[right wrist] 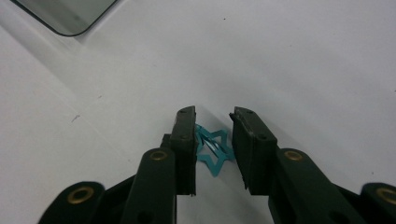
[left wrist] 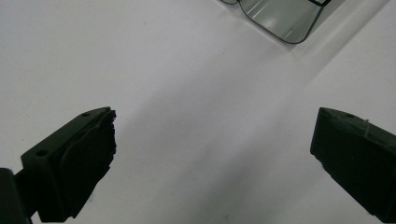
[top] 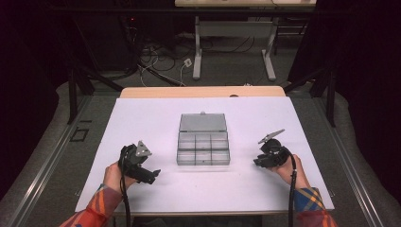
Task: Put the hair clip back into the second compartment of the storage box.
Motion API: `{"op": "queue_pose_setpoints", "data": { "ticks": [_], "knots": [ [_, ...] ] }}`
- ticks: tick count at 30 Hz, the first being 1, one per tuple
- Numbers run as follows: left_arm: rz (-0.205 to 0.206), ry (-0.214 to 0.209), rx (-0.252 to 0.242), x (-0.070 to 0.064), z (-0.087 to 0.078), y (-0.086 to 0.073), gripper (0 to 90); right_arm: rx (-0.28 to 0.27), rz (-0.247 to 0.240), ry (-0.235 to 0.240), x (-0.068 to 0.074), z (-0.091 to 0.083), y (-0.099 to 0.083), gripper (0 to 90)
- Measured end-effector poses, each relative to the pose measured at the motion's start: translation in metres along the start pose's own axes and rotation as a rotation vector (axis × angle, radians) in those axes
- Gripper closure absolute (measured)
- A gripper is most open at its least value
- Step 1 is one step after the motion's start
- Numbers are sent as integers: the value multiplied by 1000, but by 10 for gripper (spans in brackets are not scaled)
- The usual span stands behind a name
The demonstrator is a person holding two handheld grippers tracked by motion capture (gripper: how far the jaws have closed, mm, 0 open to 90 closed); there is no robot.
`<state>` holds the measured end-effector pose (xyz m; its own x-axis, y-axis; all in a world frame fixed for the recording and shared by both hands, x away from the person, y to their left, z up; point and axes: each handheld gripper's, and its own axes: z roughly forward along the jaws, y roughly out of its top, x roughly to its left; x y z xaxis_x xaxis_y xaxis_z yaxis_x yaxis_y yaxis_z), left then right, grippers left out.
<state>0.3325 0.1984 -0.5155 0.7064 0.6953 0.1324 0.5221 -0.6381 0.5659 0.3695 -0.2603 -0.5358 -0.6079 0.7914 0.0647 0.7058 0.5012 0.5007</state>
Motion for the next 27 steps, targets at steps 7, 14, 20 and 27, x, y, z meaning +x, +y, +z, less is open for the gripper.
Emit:
{"op": "queue_pose_setpoints", "data": {
  "ticks": [7,14,20,27],
  "knots": [
    [5,3,6,1,-1,0,3,29,25,-12,1,-2,0,804],
    [7,5,6,0,-1,0,3,0,35,-9,3,-3,0,886],
    [3,7,-3,0,-1,0,3,17,23,-27,5,-9,2,893],
    [3,7,-2,0,-1,0,3,-17,26,-22,9,-13,4,893]
  ]
}}
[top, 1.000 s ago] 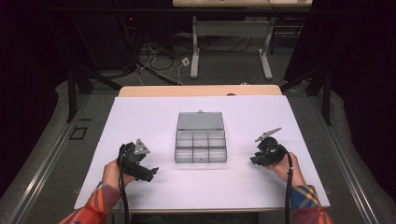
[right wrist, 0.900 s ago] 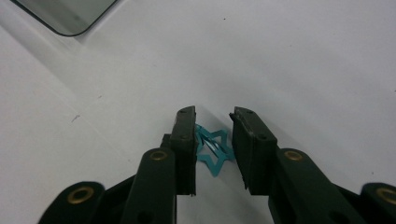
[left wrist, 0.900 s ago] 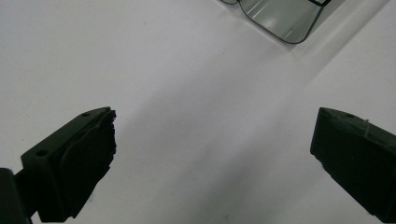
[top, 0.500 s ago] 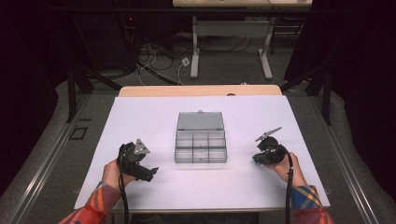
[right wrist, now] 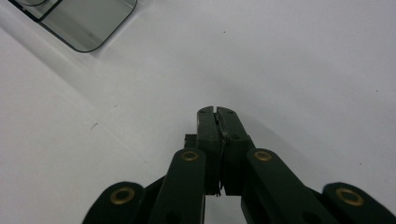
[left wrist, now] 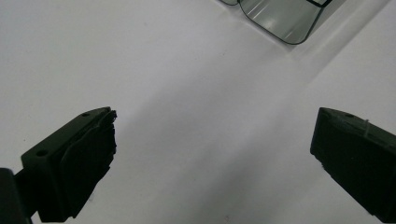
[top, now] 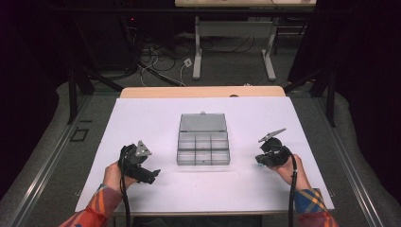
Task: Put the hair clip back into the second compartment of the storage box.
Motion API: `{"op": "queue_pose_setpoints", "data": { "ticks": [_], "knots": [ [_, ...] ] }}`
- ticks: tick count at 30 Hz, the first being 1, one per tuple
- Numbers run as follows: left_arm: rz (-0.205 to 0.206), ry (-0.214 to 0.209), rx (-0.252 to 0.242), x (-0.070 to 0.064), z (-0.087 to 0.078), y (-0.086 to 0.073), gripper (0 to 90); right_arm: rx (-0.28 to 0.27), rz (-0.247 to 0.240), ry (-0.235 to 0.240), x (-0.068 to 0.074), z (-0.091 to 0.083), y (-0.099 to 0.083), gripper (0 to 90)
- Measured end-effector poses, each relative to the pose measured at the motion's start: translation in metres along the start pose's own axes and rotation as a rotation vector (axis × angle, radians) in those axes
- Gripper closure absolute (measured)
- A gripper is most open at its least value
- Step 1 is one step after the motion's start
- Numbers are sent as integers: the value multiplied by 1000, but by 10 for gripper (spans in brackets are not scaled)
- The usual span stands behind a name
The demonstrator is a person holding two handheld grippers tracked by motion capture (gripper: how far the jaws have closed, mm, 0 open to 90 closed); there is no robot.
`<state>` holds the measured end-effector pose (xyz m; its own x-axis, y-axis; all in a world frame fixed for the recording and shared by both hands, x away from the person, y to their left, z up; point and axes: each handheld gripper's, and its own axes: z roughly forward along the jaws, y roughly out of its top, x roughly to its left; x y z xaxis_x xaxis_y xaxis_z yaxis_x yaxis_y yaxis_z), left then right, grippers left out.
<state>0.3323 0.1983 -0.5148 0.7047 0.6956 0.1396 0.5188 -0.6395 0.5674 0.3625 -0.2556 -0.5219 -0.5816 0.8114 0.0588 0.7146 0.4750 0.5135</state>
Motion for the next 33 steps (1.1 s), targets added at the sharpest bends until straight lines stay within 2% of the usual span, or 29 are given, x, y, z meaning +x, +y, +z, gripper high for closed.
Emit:
{"op": "queue_pose_setpoints", "data": {
  "ticks": [2,4,6,8,11,12,17,18,19,22,23,25,33],
  "knots": [
    [2,0,2,0,0,0,3,1,-9,-16,0,-1,0,893],
    [2,-1,2,0,0,0,3,-3,-4,-3,1,-1,1,893],
    [2,6,1,-1,0,0,3,4,-1,-13,3,-2,2,893],
    [1,3,0,-1,0,0,3,-1,-18,-20,3,-3,3,893],
    [1,6,1,-1,0,0,3,-12,-15,-19,5,-4,4,893],
    [1,5,0,-1,0,0,3,-9,-33,-35,5,-5,4,893],
    [1,4,1,-1,0,0,3,-13,-43,-32,8,-6,7,893],
    [1,5,1,-1,0,0,3,-12,-23,-45,11,-6,8,893],
    [1,7,2,-1,0,0,3,-11,-47,-34,9,-7,8,893],
    [1,7,2,0,1,0,3,-21,-50,-52,12,-8,10,893],
    [1,7,3,0,1,0,3,-25,-43,-39,13,-8,10,893],
    [1,7,2,0,1,0,3,-28,-59,-50,13,-8,11,893],
    [0,-3,12,0,0,1,3,-45,-62,-46,18,-10,16,893]
  ]
}}
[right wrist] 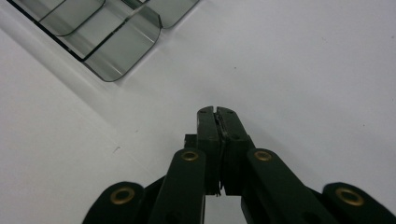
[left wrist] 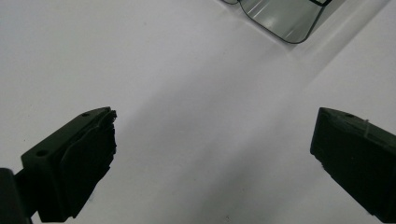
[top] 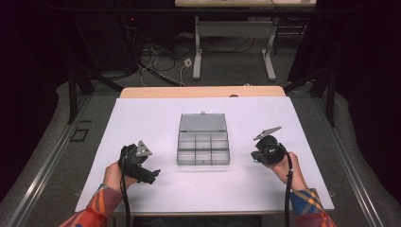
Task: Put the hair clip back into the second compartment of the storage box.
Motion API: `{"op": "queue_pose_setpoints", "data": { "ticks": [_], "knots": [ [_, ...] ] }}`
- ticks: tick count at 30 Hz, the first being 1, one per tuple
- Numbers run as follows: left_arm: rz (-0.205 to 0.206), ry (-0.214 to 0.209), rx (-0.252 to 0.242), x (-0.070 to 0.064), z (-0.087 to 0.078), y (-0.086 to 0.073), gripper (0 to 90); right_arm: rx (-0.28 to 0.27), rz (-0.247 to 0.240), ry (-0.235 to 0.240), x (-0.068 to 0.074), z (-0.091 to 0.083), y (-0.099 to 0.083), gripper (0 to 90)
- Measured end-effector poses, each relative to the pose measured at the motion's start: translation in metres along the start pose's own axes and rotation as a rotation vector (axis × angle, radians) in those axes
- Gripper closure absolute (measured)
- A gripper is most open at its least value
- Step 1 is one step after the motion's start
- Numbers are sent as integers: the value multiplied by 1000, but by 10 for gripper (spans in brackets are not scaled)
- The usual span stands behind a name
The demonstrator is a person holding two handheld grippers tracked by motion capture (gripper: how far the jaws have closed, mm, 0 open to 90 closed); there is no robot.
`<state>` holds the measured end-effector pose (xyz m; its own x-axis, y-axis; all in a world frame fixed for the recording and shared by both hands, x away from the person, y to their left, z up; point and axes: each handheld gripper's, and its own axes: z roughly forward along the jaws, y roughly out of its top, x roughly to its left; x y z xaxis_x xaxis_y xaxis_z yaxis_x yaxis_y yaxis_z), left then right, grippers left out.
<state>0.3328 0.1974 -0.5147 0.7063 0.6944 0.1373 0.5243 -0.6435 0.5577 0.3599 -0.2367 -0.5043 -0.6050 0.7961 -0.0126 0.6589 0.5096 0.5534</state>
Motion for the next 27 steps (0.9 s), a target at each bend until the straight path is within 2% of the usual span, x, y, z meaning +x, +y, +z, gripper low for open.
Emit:
{"op": "queue_pose_setpoints", "data": {
  "ticks": [1,2,4,5,6,8,15,16,17,27],
  "knots": [
    [1,-1,2,0,0,0,3,-29,-2,3,0,2,0,893],
    [2,-1,2,0,0,0,3,-2,-8,-7,1,-1,2,893],
    [5,1,0,1,1,0,3,-21,-7,2,3,0,3,893],
    [2,1,-1,0,1,0,3,-13,-22,0,4,0,4,893],
    [4,2,-1,0,1,0,3,-11,-7,5,6,-1,5,893],
    [3,1,-1,0,1,0,3,-17,-27,11,6,0,7,893],
    [1,4,-6,0,1,0,3,-24,-33,5,13,1,13,893],
    [1,5,-5,0,1,0,3,-41,-38,8,14,3,14,893],
    [1,5,-5,0,1,0,3,-27,-47,3,14,2,15,893],
    [0,2,0,1,1,0,3,-30,-63,7,20,7,24,893]
  ]
}}
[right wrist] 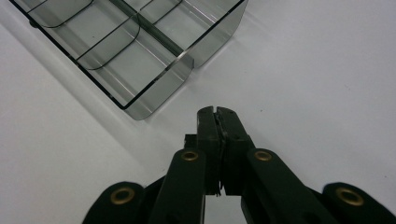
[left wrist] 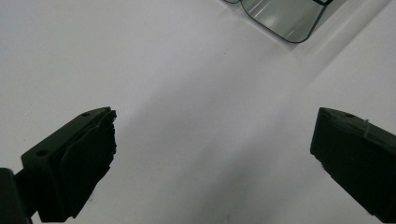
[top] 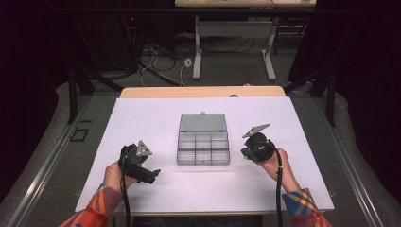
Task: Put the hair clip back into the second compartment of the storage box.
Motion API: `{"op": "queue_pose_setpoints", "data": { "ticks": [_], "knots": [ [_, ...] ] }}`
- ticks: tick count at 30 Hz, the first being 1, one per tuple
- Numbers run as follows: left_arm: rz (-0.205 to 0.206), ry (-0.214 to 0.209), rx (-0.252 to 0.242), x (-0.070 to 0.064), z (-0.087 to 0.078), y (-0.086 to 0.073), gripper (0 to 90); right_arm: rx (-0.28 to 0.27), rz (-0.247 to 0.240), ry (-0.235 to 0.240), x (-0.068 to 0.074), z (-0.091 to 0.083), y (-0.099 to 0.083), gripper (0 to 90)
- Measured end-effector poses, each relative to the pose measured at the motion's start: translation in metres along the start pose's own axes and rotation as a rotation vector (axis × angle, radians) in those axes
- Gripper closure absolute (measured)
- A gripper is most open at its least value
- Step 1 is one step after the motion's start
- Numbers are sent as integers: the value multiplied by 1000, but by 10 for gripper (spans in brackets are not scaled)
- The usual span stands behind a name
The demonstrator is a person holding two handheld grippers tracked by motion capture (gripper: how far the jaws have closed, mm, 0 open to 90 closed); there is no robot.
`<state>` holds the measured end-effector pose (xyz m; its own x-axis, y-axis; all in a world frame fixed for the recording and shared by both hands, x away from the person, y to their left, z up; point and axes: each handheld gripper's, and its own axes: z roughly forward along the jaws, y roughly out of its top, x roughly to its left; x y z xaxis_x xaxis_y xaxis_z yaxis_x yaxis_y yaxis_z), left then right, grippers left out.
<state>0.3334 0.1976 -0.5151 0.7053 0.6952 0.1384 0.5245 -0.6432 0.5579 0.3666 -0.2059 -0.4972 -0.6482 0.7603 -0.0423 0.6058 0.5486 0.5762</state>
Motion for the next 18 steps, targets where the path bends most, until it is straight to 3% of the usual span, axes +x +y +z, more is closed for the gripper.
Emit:
{"op": "queue_pose_setpoints", "data": {
  "ticks": [18],
  "knots": [
    [0,1,0,0,0,0,3,-21,-35,9,10,4,18,893]
  ]
}}
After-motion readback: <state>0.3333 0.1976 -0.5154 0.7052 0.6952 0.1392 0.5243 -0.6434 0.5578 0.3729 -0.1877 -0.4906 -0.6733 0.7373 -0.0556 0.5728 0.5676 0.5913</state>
